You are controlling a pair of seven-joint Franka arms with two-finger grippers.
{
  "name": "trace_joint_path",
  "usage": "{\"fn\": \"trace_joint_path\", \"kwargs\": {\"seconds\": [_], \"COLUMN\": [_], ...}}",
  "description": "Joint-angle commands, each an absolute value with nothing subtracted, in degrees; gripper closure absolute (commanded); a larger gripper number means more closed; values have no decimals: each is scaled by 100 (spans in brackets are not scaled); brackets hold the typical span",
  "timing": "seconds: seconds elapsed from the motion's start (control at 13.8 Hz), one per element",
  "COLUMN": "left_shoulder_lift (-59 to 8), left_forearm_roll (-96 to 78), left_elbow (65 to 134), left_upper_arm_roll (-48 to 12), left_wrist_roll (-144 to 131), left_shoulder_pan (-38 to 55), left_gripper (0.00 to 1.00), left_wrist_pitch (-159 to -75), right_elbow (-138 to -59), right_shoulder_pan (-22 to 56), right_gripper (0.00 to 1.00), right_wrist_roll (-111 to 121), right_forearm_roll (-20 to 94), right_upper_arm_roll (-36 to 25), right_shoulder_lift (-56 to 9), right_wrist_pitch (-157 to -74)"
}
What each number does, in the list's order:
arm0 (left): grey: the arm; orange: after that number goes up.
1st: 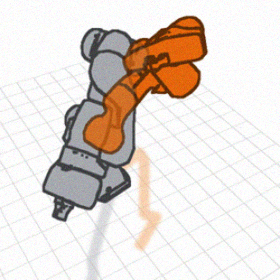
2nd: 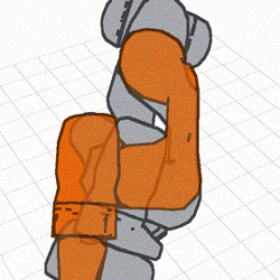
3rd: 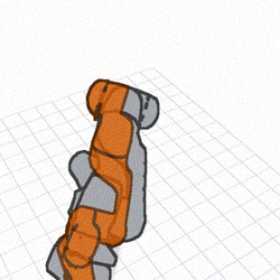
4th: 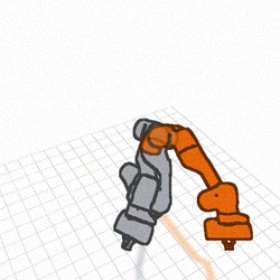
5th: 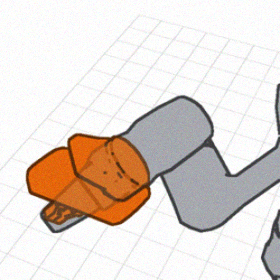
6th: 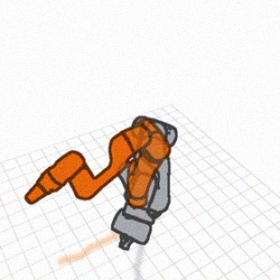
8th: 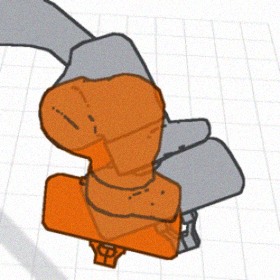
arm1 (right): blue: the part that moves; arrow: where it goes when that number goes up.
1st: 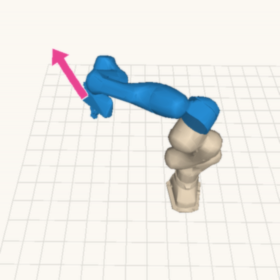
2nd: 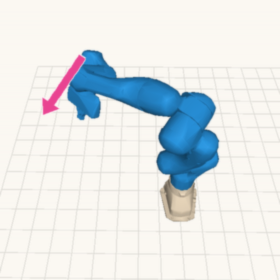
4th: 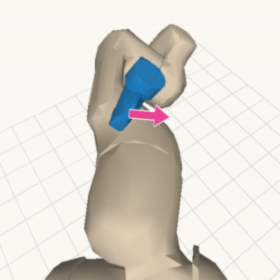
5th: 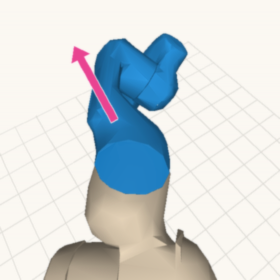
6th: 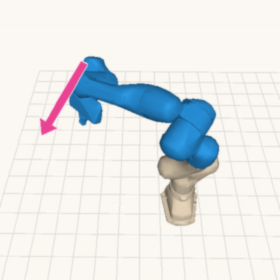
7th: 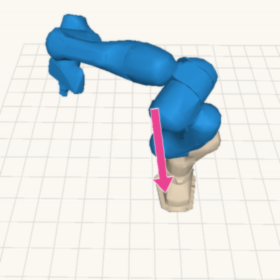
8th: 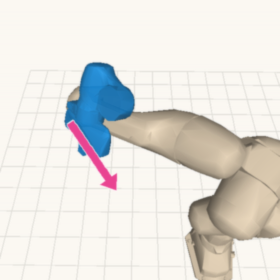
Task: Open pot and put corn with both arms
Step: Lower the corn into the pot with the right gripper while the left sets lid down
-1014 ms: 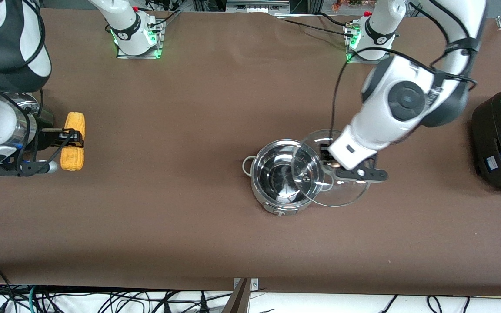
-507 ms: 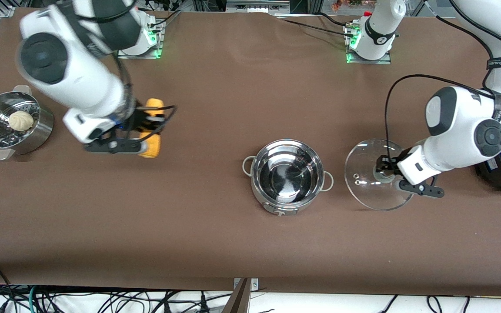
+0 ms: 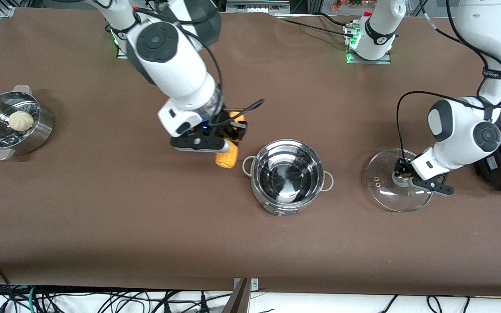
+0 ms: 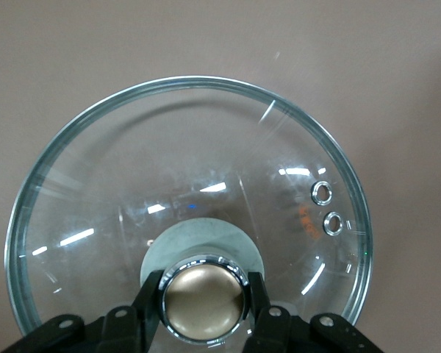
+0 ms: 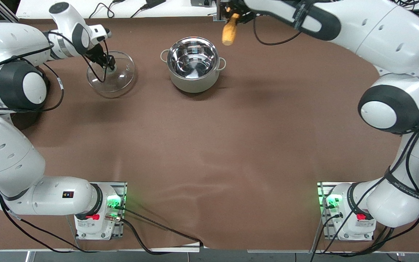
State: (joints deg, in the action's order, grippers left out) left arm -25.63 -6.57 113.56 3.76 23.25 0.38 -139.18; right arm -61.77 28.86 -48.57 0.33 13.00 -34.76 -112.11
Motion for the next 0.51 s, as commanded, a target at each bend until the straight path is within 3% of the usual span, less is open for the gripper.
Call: {"fn": "trace_joint_path", "kwargs": {"seconds": [0.0,0.22,0.29,0.43], "left_shoulder_lift": [-2645,-2821,-2839,-2848], "left_forearm_roll": [-800,-826,-835,-835], "left_elbow": [11382,11382,11382,11426], "left_upper_arm_roll": [422,422,431,431], "left_wrist_roll": [2540,2540,2531,2470], "left_shoulder_pan": [70,70,70,70], "left_gripper": [100,100,89,12], "left_wrist_pitch": [-14237,-14387,-14379,-14379], "right_elbow": [-5792,-5206,-4968,-4860], "right_shoulder_pan": [3198,3462,3524,3743], "right_gripper": [98,98,98,98], "right_wrist_roll": [-5456,-5511,-5511,-5511], "right_forearm_roll": [18,0,0,-9], "right_upper_arm_roll": [1231,977,880,608], "right_shoulder_lift": [-3962,-4655,-4902,-5219], "right_wrist_pitch": [-12011,-12445,-12471,-12812]}}
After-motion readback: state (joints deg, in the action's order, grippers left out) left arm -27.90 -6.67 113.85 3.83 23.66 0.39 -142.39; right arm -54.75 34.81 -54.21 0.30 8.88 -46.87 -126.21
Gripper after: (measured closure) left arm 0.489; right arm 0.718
